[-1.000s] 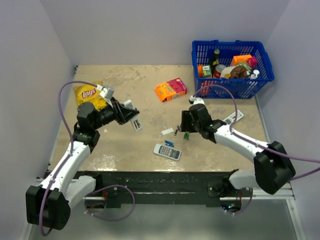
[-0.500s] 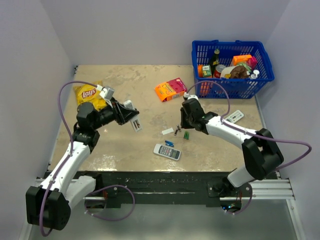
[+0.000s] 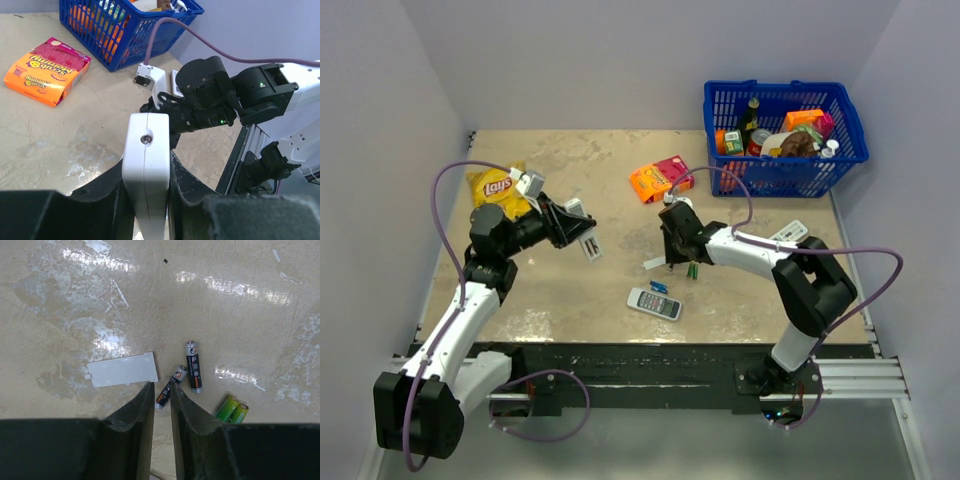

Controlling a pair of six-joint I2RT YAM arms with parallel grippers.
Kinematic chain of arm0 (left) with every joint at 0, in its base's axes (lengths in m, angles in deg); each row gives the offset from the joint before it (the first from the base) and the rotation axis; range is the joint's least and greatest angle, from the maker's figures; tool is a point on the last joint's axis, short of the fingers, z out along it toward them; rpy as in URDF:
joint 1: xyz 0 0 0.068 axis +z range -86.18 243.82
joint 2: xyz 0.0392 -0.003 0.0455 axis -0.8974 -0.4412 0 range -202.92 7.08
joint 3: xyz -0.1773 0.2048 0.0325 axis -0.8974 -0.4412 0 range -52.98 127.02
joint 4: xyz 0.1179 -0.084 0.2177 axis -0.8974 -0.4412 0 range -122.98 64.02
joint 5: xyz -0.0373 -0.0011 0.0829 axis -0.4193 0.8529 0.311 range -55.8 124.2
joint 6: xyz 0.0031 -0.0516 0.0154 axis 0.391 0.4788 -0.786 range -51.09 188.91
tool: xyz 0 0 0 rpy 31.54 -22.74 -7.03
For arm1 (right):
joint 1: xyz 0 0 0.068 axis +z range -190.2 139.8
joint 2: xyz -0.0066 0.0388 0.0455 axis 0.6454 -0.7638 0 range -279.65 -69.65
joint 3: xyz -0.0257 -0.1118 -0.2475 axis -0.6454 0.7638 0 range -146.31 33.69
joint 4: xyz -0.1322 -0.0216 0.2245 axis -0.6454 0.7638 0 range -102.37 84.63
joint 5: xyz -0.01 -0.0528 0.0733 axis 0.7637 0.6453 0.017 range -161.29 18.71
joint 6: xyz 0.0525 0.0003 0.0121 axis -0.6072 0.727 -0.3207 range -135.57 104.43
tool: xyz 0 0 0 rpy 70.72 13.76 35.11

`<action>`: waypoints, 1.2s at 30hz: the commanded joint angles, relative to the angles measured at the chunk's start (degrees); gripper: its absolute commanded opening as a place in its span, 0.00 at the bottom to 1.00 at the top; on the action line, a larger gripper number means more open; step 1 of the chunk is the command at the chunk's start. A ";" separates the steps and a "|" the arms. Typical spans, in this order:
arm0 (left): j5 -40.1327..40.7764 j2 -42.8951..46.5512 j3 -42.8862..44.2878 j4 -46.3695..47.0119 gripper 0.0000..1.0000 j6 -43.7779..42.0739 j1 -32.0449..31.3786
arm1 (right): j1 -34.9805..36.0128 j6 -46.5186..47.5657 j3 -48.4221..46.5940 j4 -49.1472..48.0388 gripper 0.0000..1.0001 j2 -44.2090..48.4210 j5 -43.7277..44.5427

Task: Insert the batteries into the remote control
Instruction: Pick up the battery from the center of the board.

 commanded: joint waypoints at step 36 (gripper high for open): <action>-2.63 -0.63 -0.41 5.53 0.00 2.74 0.62 | 2.68 -2.32 -5.93 4.58 0.10 -7.98 8.00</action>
